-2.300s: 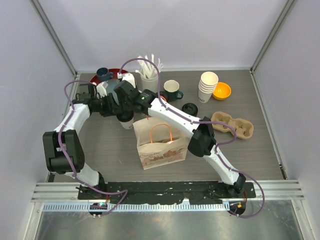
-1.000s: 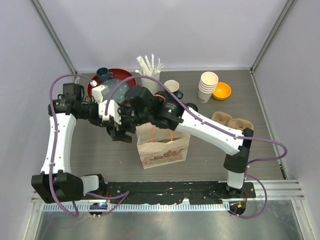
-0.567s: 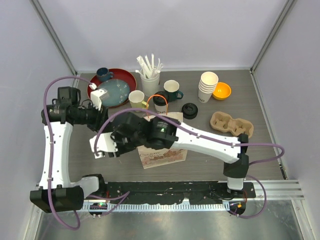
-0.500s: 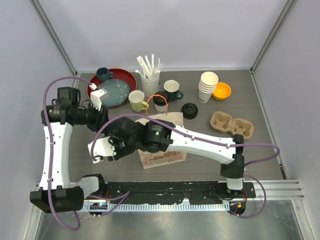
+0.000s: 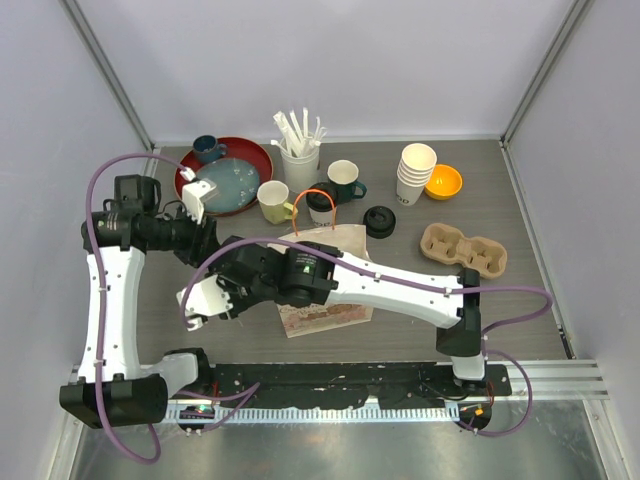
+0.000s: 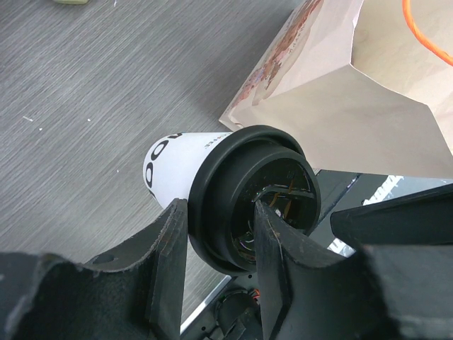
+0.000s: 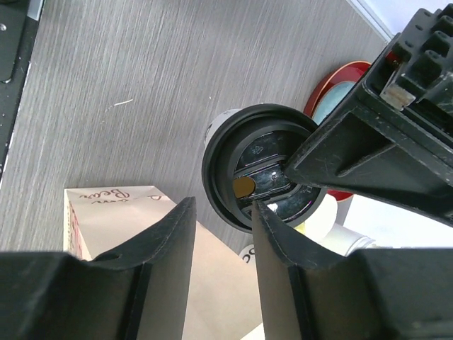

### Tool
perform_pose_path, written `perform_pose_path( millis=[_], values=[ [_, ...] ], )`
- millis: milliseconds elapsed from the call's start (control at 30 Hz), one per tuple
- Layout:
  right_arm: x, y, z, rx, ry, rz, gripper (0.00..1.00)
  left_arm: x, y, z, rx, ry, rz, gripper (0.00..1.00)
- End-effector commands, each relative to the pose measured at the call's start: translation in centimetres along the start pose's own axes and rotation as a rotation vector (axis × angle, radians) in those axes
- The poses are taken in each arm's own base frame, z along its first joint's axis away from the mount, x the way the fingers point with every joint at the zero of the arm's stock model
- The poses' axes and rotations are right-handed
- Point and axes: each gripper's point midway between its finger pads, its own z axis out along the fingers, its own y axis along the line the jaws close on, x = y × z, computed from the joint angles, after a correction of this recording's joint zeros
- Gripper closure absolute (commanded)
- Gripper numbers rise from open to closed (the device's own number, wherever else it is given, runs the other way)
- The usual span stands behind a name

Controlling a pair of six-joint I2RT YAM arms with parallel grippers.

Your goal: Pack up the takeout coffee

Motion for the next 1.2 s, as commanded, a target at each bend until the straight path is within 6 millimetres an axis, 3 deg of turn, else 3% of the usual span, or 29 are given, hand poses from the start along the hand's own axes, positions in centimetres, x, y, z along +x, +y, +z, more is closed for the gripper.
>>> perform_pose_path(
  millis=[0,433,733,1067,1167],
  values=[
    [-0.1,-1.2,-0.2,0.043,0.009,-0.039,0.58,1.4,-3.4,-1.4,0.081,0.041,-0.037,1.00],
    [0.3,-0.5,1.5,0.003,0.047,-0.078,0.66,1.5,-3.8,-1.4,0.114,0.049,-0.039,1.00],
    [1.0,-1.8,0.9,0.047,0.109,-0.119,0.70,2.0,-3.4,-0.9,0.123,0.070,-0.041,1.00],
    [2.0,-1.2,1.1,0.029,0.148,-0.134,0.72,2.0,-3.4,-0.7,0.135,0.071,-0.040,1.00],
    [1.9,-1.0,1.4,0.021,0.144,-0.131,0.82,1.9,-3.6,-0.8,0.139,0.066,-0.041,1.00]
  ],
)
